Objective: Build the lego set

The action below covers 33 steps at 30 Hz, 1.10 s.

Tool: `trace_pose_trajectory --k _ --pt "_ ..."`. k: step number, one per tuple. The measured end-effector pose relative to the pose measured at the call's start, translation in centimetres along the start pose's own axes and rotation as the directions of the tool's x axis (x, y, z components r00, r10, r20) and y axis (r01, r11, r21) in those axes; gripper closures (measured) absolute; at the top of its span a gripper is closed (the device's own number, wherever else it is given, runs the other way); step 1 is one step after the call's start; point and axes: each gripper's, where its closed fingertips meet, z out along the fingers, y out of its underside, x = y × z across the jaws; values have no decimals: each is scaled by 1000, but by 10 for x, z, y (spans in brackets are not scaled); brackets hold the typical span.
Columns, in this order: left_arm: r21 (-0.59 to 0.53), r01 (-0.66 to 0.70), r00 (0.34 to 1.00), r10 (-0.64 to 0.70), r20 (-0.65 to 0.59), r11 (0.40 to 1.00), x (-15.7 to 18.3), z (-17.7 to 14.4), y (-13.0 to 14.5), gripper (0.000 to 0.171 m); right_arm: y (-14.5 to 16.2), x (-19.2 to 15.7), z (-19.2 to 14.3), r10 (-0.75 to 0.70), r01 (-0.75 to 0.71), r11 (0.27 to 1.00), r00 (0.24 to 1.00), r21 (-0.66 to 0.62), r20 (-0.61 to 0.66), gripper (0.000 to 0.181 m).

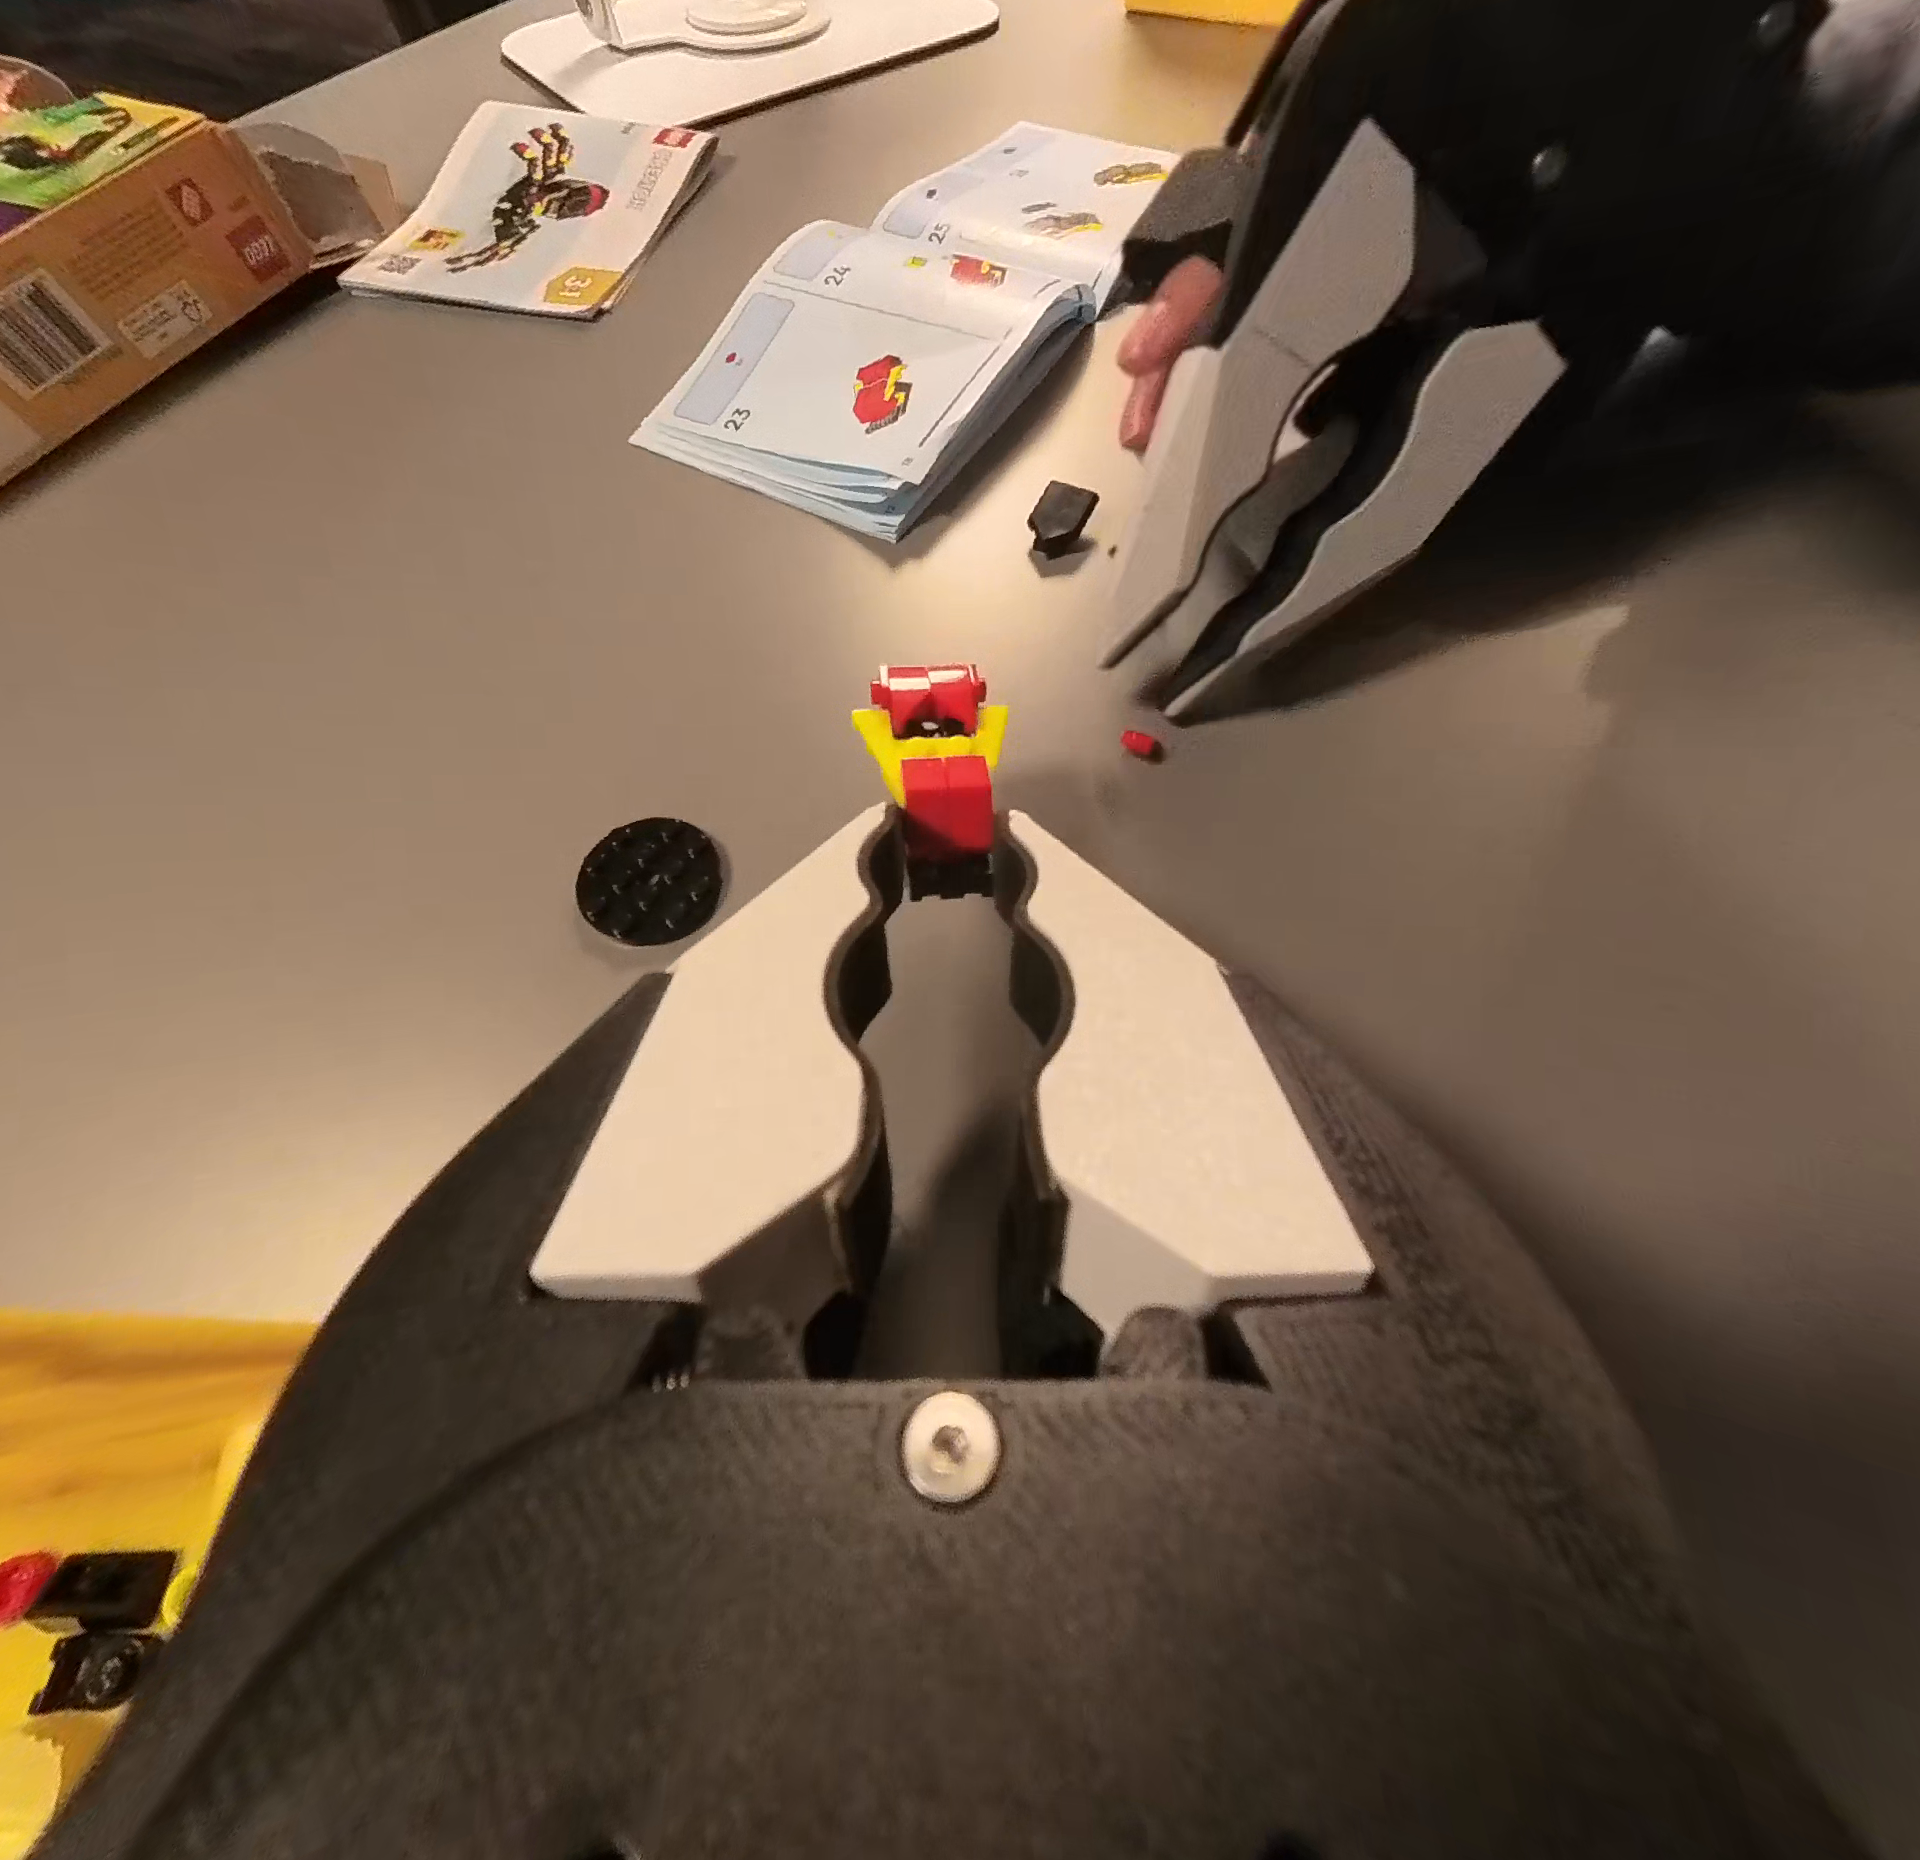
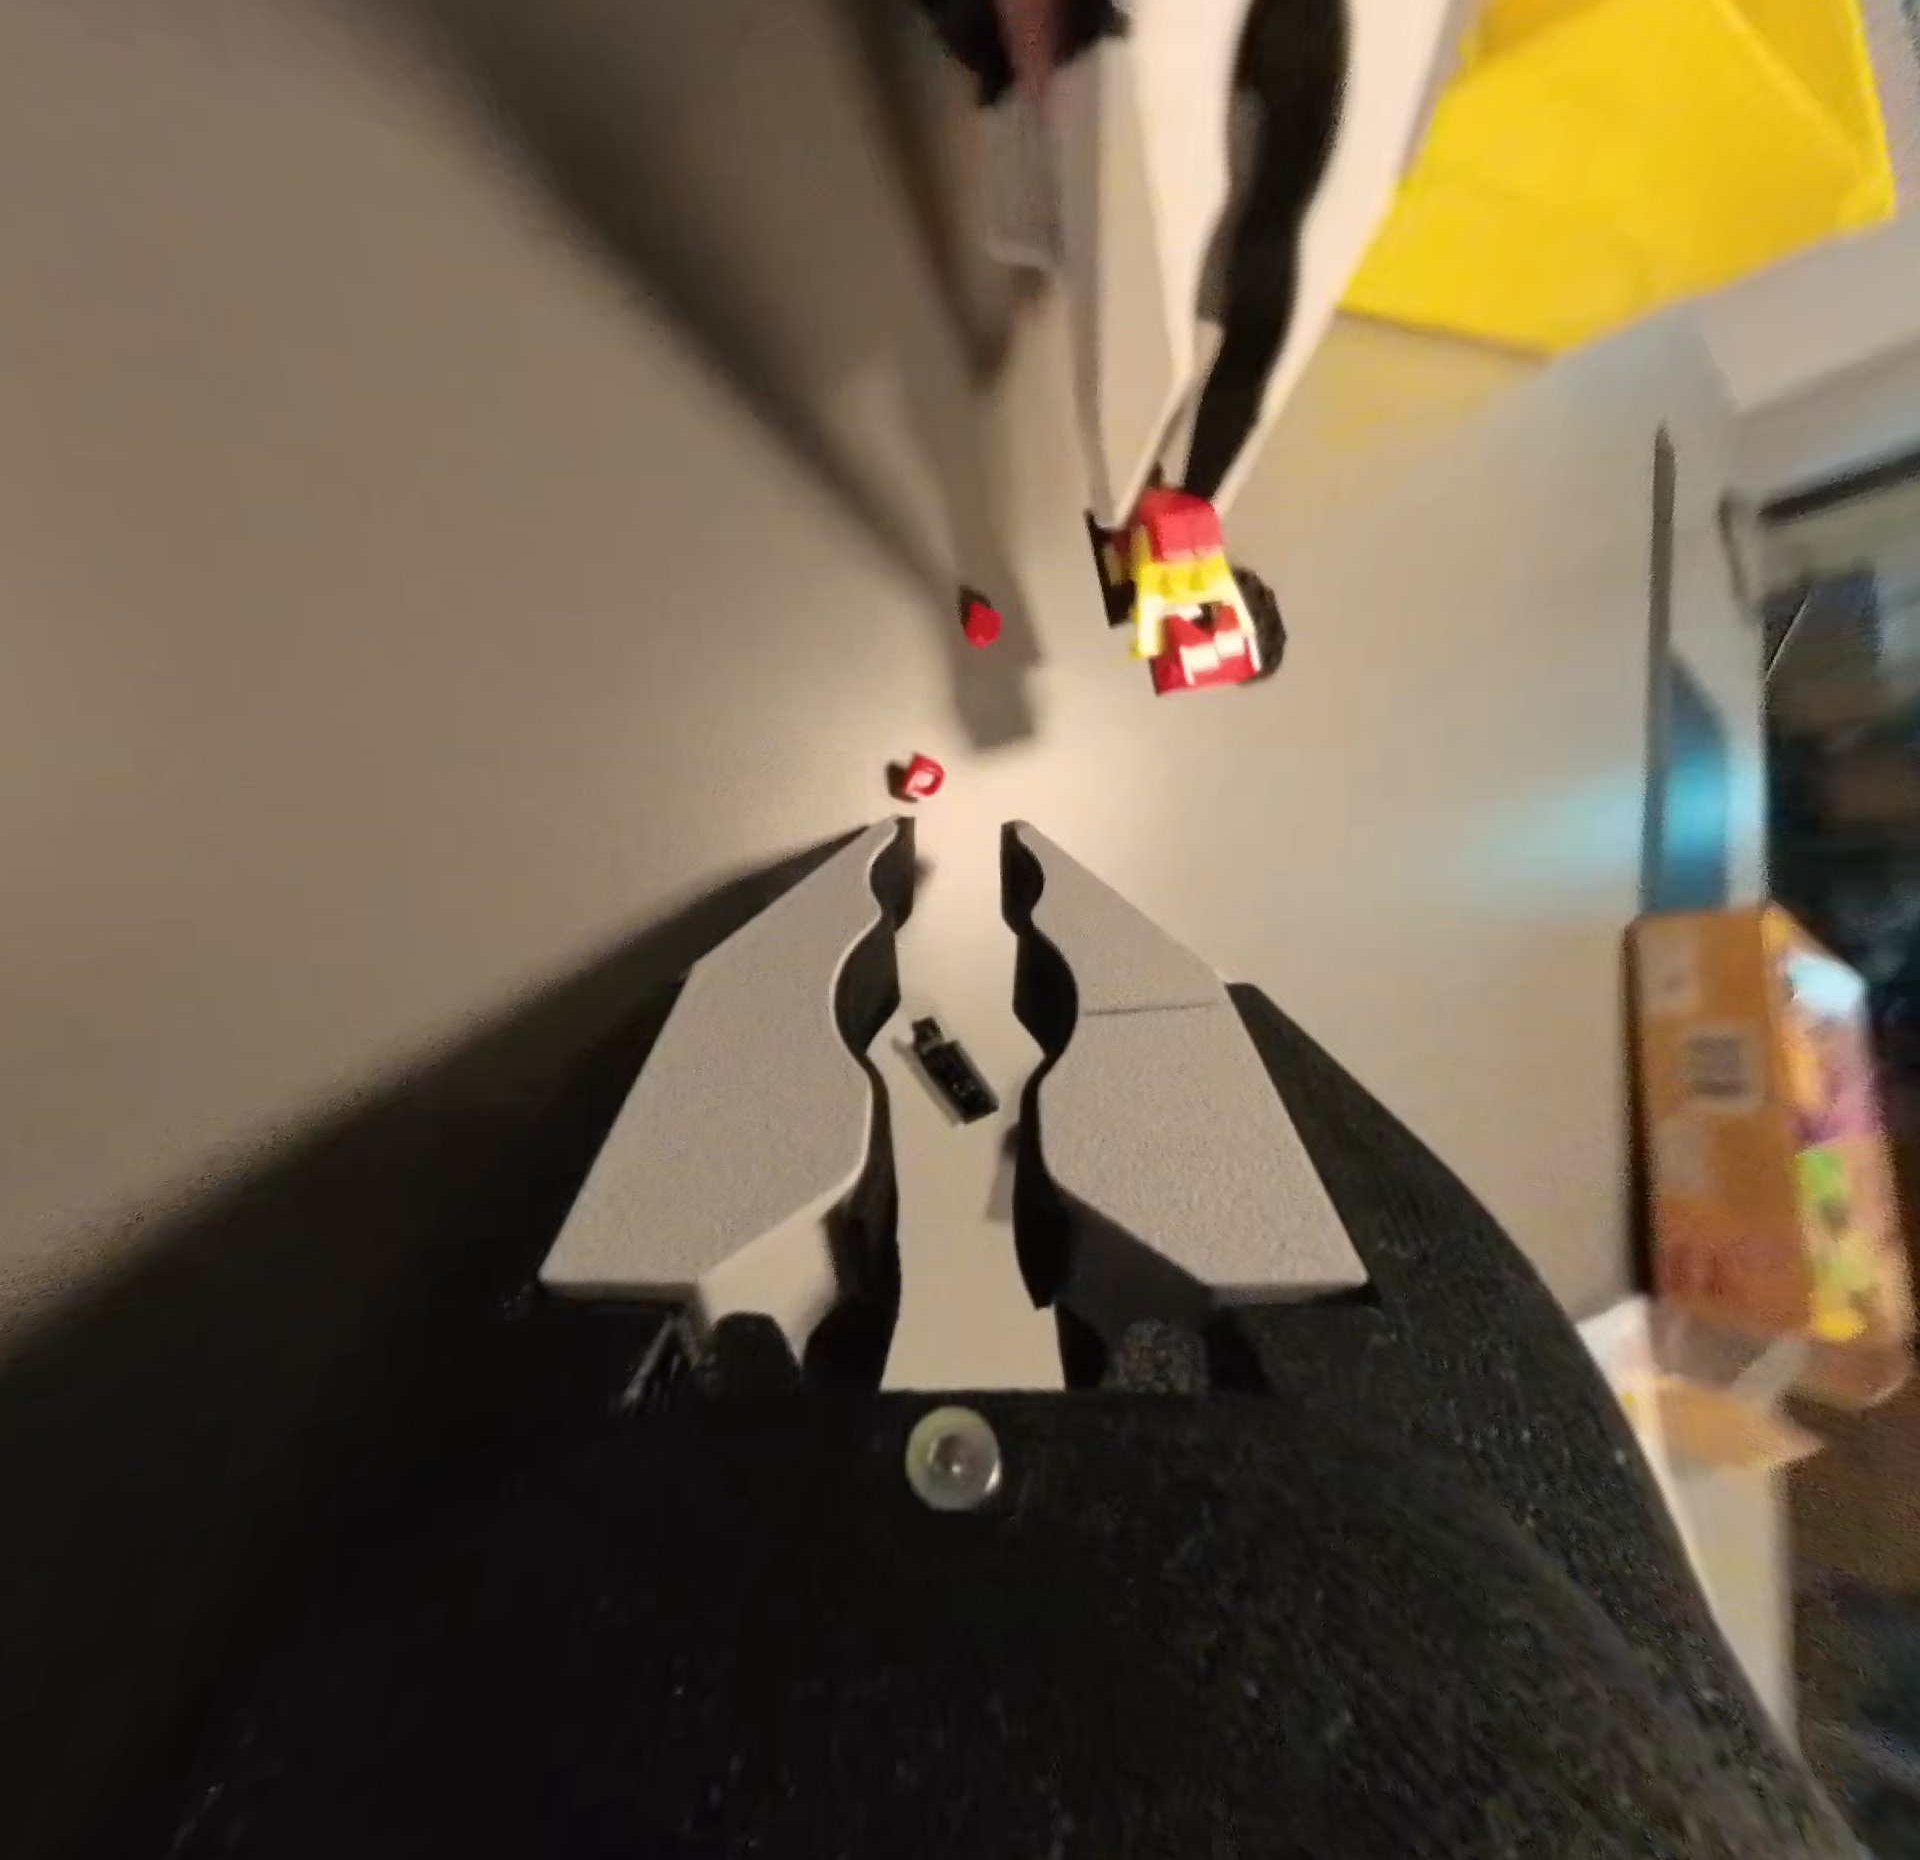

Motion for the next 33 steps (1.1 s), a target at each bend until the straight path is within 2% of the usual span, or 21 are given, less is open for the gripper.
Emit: trace_pose_trajectory --k 3,5,12,16,19,21,24,26,27,29,31,33 --pt "-4 -9 1000 9 0 1000 1 0 1 155 -3 -5 -2 191 -191 981 981 -1 15 165" --pt "-10 -18 1000 18 0 1000 2 1 1 155 -7 -8 -2 267 -267 964 963 9 43 165" --pt "-21 -43 999 43 -2 999 4 2 3 155 -8 -7 9 468 -472 882 872 -6 143 163" --pt "-23 -47 999 47 -4 999 5 2 3 155 -10 -10 11 497 -507 862 844 -2 202 171" --pt "-23 -52 999 52 -4 998 5 2 3 155 -11 -11 11 458 -464 886 869 -14 188 176" --pt "-23 -60 998 60 -5 998 6 2 3 155 -8 -8 8 369 -368 929 919 -34 138 177" --pt "-22 -73 997 73 -4 997 7 2 3 155 -4 -3 -1 142 -138 986 989 -98 35 177" --pt "-23 -77 997 77 -2 997 7 2 3 155 3 -2 -8 -117 112 970 993 -215 -8 177" --pt "-23 -79 997 78 -2 997 7 2 3 155 8 -4 -12 -269 260 921 963 -290 12 178" --pt "-22 -83 997 83 -1 996 7 2 3 155 15 -11 -17 -549 547 733 827 -405 123 178" --pt "-25 -90 996 90 0 996 8 3 3 155 16 -20 -19 -732 757 498 629 -423 262 177" --pt "-31 -100 995 100 1 994 9 3 4 155 12 -26 -21 -823 883 273 420 -382 382 177"
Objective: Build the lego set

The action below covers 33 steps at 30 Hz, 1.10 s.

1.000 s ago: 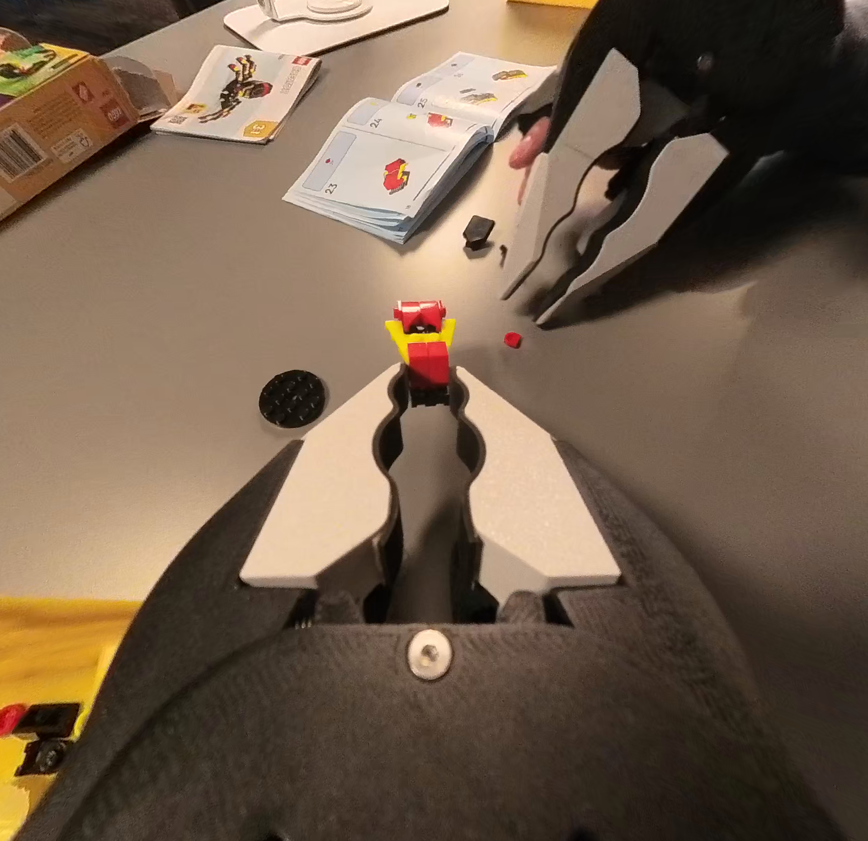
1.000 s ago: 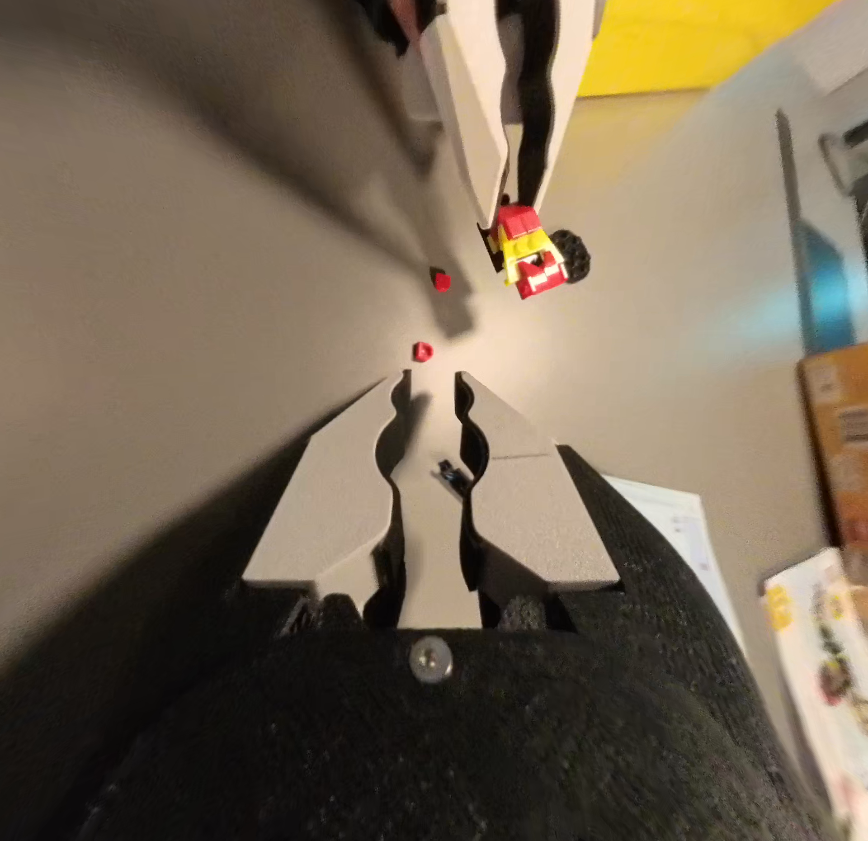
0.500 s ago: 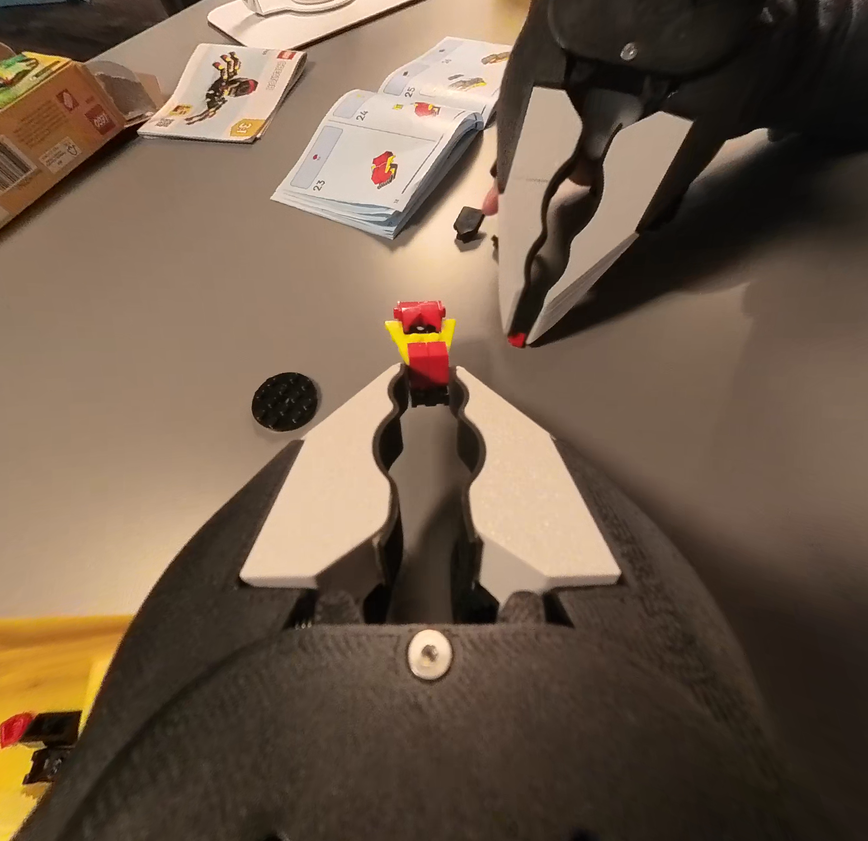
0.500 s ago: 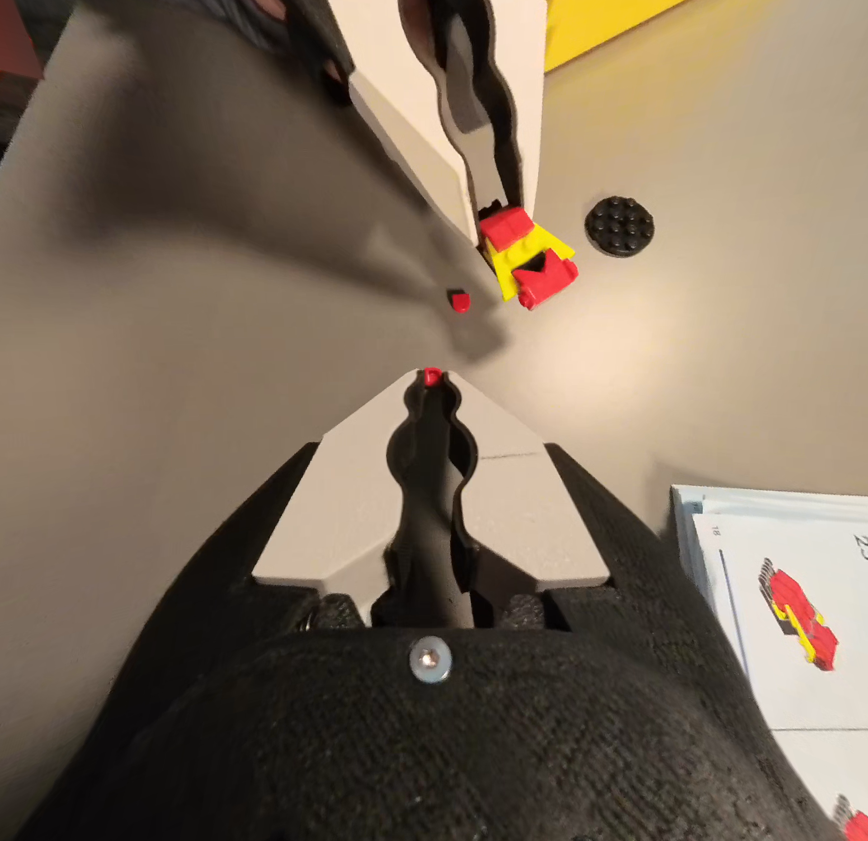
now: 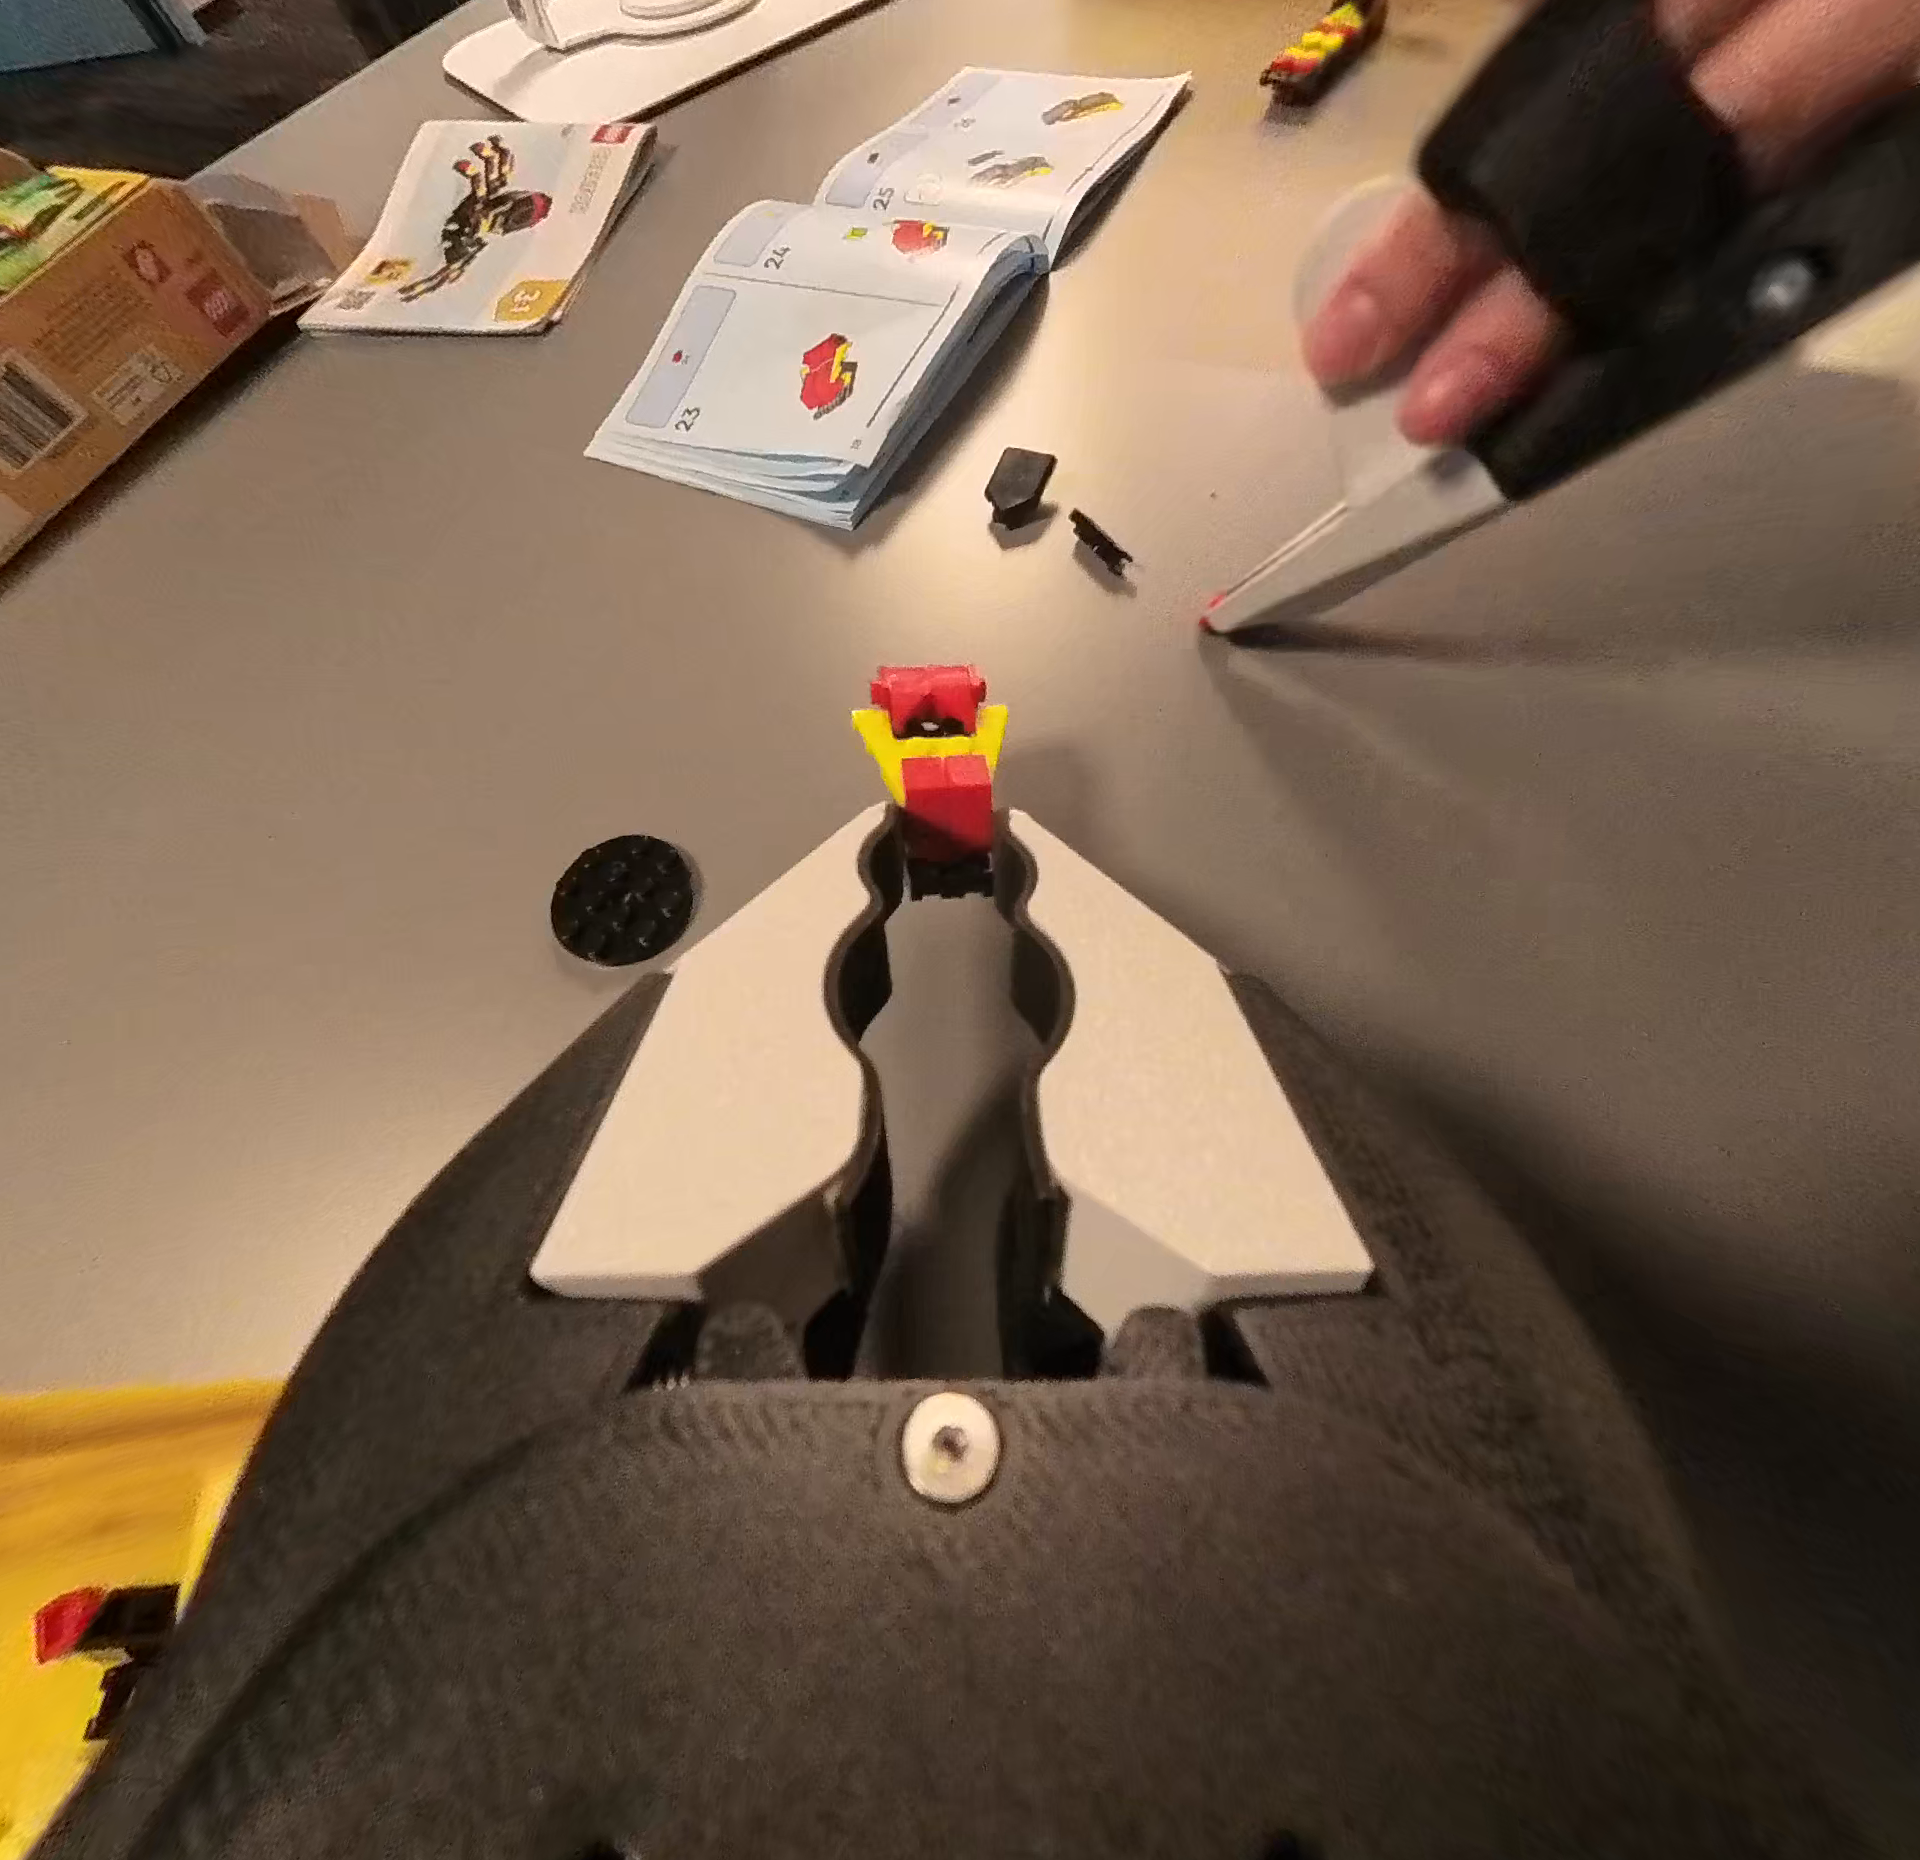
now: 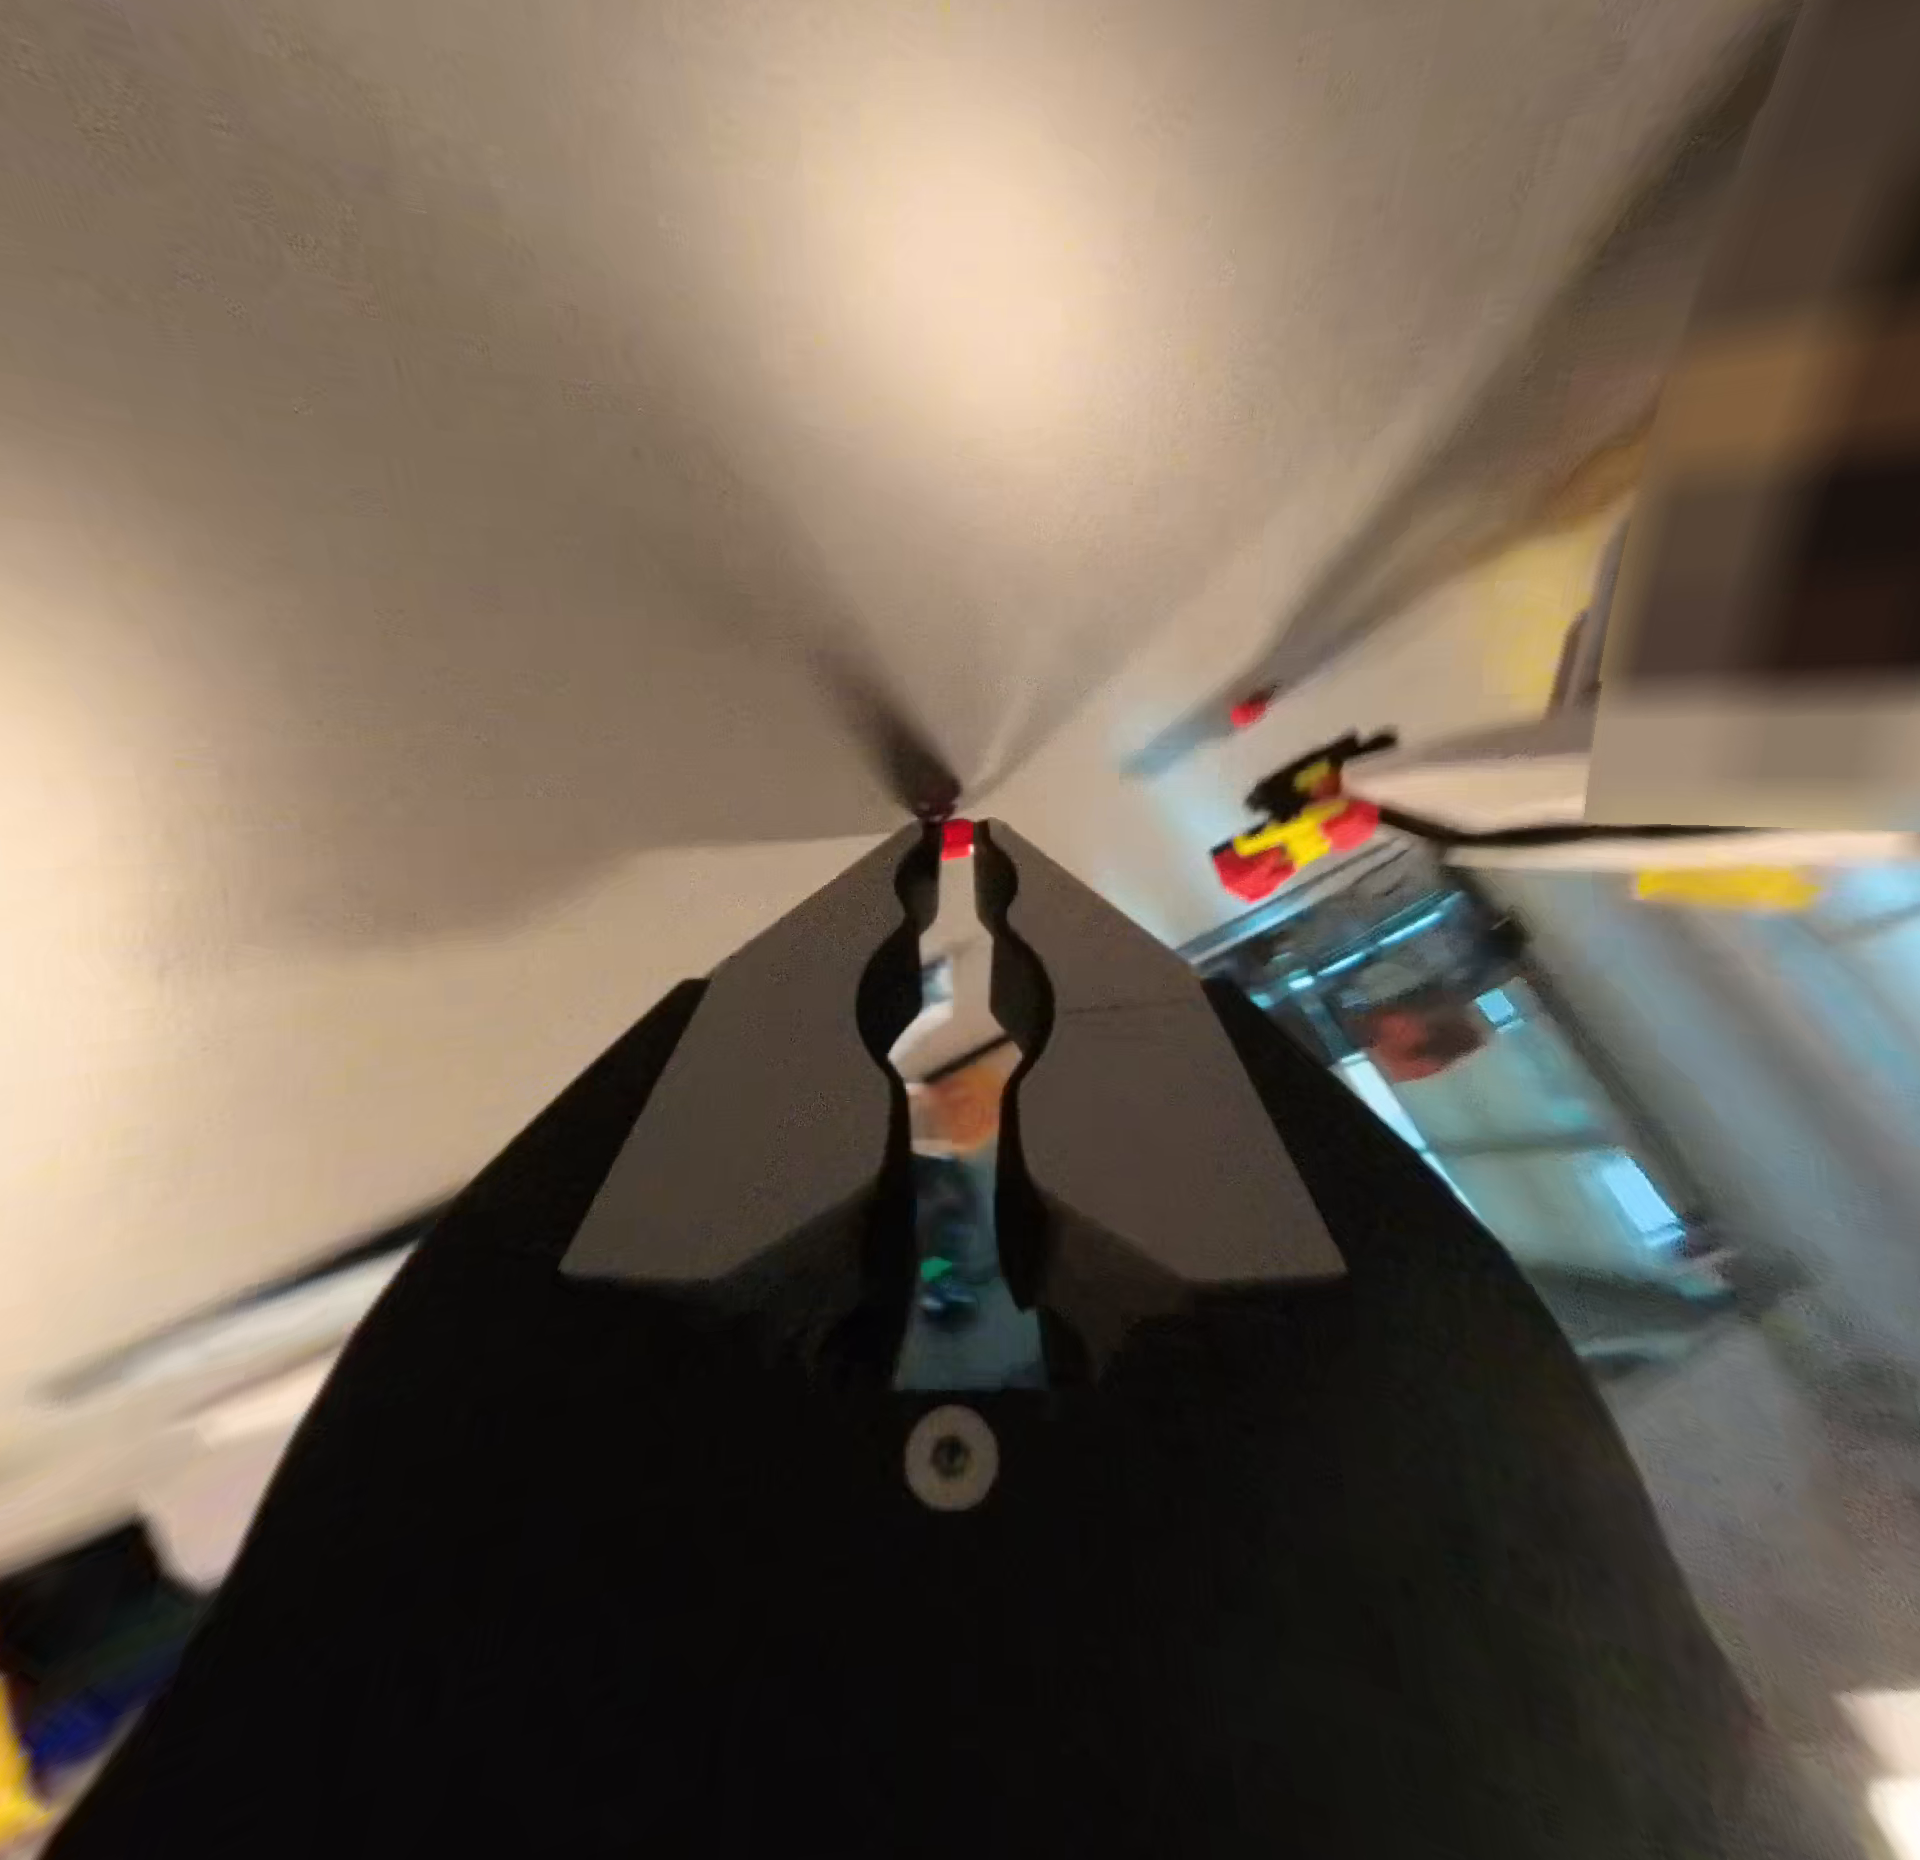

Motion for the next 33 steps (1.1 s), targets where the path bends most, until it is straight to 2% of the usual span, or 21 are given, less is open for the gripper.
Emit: trace_pose_trajectory --k 3,4,6,9,11,12,13,14,16,17,19,20,21,23,26,29,33 --pt "-2 -17 1000 17 2 1000 1 0 0 155 -15 2 -9 -240 238 970 970 40 39 177" --pt "-3 -22 1000 22 2 1000 2 0 0 155 -21 4 -13 -288 285 956 957 74 40 176" --pt "-5 -30 1000 30 2 1000 3 0 1 155 -31 8 -20 -337 329 935 941 132 38 161" --pt "-5 -39 999 39 1 999 4 0 1 155 -37 6 -32 -217 191 955 972 225 93 142" --pt "-6 -44 999 44 -2 999 5 0 1 155 -39 4 -41 26 -78 943 986 323 163 144" --pt "-8 -46 999 46 -4 999 5 0 1 155 -37 4 -44 190 -264 897 955 354 230 147" --pt "-10 -49 999 49 -5 999 6 1 1 155 -34 2 -46 345 -445 817 887 367 307 149" --pt "-11 -52 999 52 -5 999 6 1 1 155 -31 2 -47 475 -594 711 800 376 367 150" --pt "-12 -60 998 60 -6 998 7 1 1 155 -28 10 -49 664 -802 445 594 399 455 155" --pt "-13 -64 998 64 -6 998 7 1 2 155 -27 15 -48 725 -869 302 476 392 498 157" --pt "-16 -72 997 72 -6 997 8 1 2 155 -33 28 -49 757 -924 40 276 380 592 159" --pt "-16 -76 997 76 -5 997 8 1 2 155 -36 33 -47 759 -927 -60 198 370 620 163" --pt "-16 -79 997 79 -5 997 8 1 2 155 -39 36 -45 756 -924 -128 144 360 639 165" --pt "-17 -84 996 84 -4 996 9 1 2 155 -44 35 -35 753 -927 -217 41 306 657 167" --pt "-20 -89 996 89 -3 996 9 2 2 155 -48 34 -24 764 -925 -278 -50 257 644 167" --pt "-23 -98 995 98 0 995 10 2 3 155 -50 35 -22 786 -918 -301 -87 257 612 168" --pt "-22 -111 994 111 4 994 11 2 3 155 -51 34 -21 830 -919 -280 -86 279 551 175"
